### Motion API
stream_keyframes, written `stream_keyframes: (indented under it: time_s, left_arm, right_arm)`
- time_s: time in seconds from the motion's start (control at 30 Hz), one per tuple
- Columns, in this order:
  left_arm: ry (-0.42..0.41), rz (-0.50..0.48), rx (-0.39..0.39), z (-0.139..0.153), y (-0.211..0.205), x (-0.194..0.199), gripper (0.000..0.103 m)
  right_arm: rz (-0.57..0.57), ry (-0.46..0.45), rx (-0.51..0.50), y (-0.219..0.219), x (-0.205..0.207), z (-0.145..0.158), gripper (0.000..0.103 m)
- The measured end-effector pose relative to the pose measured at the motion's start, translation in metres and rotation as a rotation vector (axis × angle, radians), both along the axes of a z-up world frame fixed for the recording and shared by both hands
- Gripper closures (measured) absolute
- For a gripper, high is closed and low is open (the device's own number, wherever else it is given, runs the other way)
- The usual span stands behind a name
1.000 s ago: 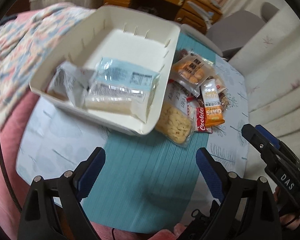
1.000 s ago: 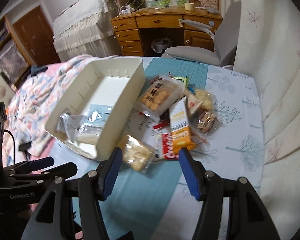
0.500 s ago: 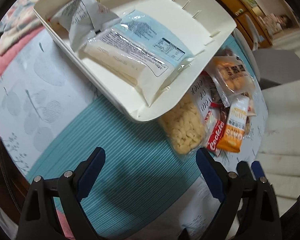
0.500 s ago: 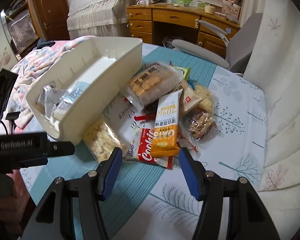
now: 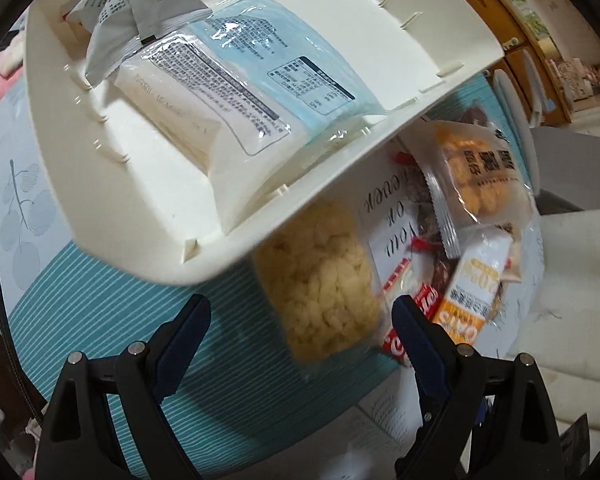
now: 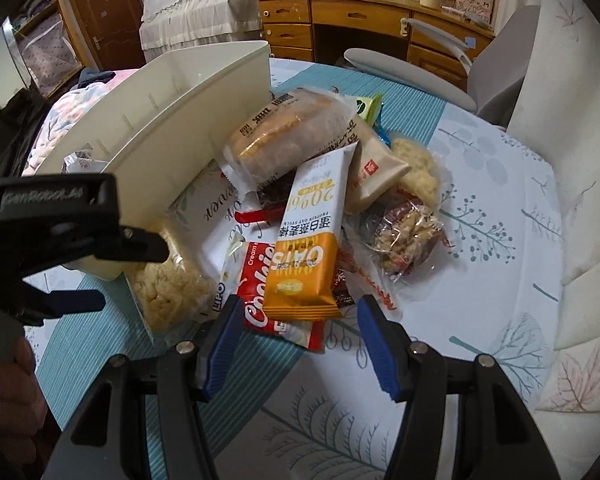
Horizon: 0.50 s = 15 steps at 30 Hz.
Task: Organize snacks
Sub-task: 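Grasp the clear bag of puffed snacks with the left tool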
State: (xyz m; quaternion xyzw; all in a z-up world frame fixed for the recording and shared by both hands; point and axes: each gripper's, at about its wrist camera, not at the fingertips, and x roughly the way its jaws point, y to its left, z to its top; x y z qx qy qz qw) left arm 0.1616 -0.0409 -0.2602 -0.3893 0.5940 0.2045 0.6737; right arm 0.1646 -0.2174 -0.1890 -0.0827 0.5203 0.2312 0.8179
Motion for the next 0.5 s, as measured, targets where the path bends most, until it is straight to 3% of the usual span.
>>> stream_keyframes:
  time_s: [0.17,0.3,0.5]
  left_arm:
    - [0.046,0.035,0.007,-0.014,-0.002,0.018,0.012]
    - [0.088,0.045,0.003,-0.025,0.001,0.026,0.012]
    - [0.091,0.047,0.004,-0.031,0.001,0.038,0.012]
  right_arm:
    - [0.029,0.007,0.038,0.003,0.006,-0.005,0.047]
    - [0.057,0.02,0.042,0.008,0.008,-0.012,0.056]
    - [0.045,0.029,0.052,0.009,0.012,-0.018,0.064]
